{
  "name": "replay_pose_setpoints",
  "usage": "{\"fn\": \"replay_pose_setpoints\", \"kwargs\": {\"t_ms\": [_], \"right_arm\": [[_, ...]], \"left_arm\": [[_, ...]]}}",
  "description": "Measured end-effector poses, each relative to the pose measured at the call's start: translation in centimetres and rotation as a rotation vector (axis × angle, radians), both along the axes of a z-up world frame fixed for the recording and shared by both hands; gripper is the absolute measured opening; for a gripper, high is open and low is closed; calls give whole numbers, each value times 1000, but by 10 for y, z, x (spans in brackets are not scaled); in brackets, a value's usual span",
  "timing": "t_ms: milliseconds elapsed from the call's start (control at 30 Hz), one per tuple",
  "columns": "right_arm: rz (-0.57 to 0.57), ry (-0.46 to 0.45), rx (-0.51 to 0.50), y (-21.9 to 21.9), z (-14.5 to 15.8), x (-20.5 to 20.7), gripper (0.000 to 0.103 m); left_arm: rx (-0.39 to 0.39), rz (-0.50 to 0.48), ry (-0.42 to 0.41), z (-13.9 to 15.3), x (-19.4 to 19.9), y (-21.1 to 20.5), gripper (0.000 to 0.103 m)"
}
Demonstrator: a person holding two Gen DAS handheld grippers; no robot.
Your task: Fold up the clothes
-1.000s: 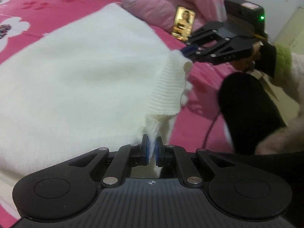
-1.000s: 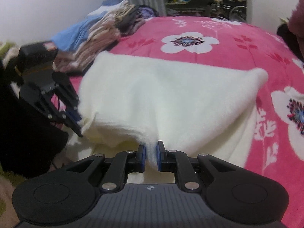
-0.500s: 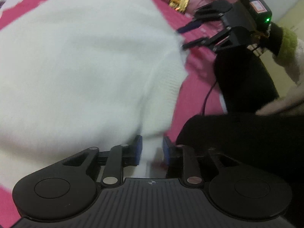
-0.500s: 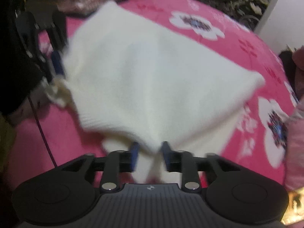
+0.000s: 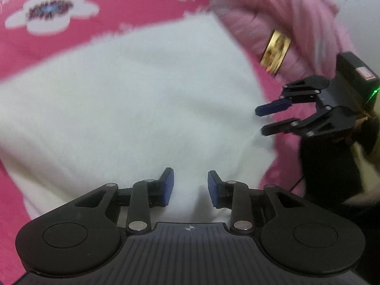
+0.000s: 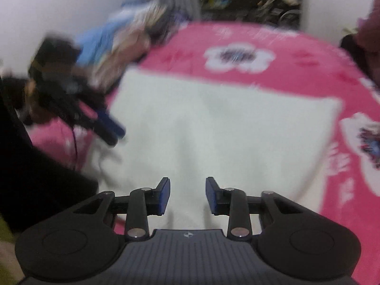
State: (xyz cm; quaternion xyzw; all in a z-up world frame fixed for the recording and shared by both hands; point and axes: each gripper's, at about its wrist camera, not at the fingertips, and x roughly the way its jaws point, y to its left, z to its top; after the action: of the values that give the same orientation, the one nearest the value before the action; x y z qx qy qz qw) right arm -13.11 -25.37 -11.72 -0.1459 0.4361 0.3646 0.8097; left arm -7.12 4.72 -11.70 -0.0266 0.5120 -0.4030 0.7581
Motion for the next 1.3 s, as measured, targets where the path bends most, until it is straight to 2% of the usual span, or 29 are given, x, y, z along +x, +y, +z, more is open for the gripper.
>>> {"fn": "replay_pose_setpoints", "kwargs": {"t_ms": [33,67,133,233,267,333,367,433,467,500,533,600,633,667,700,767,833,900,1000,1067,1133,1167,1200,1233,1300], "right_arm": [[4,13,-86,6,-21,1,33],[7,5,-122,7,-30,-1,34],[1,-18,-117,6,-27,-3,34],[-65,10,-63,1,5,10,34],[-90,-8,-13,-4,18,16,35],[-166,-55,53,-13,40,36,35],[-194,-80,73,-15,46,46,30],[-256,-136,103,-18,46,68,19],[-290,-164,117,-19,45,79,17],[-320,-186,110,-21,38,88,16],[-348,-204,89,-24,27,95,16],[-416,-179,22,-34,-9,108,10],[-428,-173,33,-43,-24,110,10],[-433,-165,36,-45,-27,112,10],[-433,-157,32,-43,-20,113,10],[-433,-141,26,-40,-5,117,10],[-429,-144,30,-35,9,120,11],[-433,-193,76,-30,29,120,12],[-475,-283,151,-26,47,136,12],[-527,-310,162,-30,40,154,13],[-600,-261,106,-41,11,178,12],[-639,-190,93,-52,-13,190,10],[-654,-161,124,-61,-29,193,9],[-656,-171,175,-69,-36,189,9],[-666,-172,204,-72,-37,185,9]], "left_arm": [[7,5,14,-8,0,5,31],[-11,12,30,-8,0,10,31],[-22,32,56,2,0,15,31],[-73,80,26,23,0,26,37],[-104,99,11,30,4,29,42],[-156,145,-30,41,12,35,46],[-162,180,-62,42,16,36,46],[-127,290,-109,34,25,30,47],[-102,341,-121,27,27,34,47],[-62,405,-125,16,26,36,45],[-52,453,-109,3,24,42,38],[-110,512,-95,-8,15,57,33],[-139,534,-92,-10,11,62,33],[-135,538,-86,-7,10,62,34],[-120,534,-78,-2,10,60,34],[-110,547,-72,11,8,63,41],[-123,565,-123,28,9,60,43],[-114,578,-207,41,12,55,44],[-53,673,-297,37,25,50,45],[33,775,-325,19,34,54,42],[52,838,-283,-11,39,71,35],[34,842,-285,-13,38,74,35],[15,844,-288,-14,37,77,35],[-5,846,-291,-15,35,79,35],[34,821,-317,-13,35,73,35]]}}
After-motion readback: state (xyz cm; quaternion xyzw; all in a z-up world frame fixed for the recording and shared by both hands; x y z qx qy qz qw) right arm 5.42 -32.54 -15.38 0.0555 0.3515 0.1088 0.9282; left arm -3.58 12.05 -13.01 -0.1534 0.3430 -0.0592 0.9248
